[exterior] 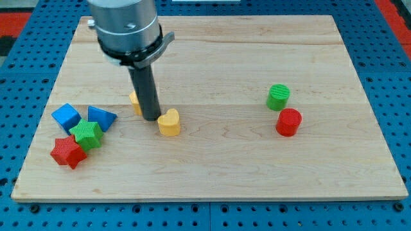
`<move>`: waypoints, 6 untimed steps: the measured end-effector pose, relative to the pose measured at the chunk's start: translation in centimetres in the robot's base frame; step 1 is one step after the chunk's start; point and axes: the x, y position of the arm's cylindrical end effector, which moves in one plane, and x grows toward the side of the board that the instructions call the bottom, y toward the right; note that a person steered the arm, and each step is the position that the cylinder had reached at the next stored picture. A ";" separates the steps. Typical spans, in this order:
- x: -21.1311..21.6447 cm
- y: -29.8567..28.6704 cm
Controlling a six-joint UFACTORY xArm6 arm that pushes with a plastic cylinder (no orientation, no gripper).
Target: Push yellow heart to the group of blocks
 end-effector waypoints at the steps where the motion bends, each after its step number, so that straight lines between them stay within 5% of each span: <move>1: -2.0 0.8; 2: -2.0 -4.9; 4: -3.2 5.1; 5: -0.6 8.6; 6: 4.1 4.0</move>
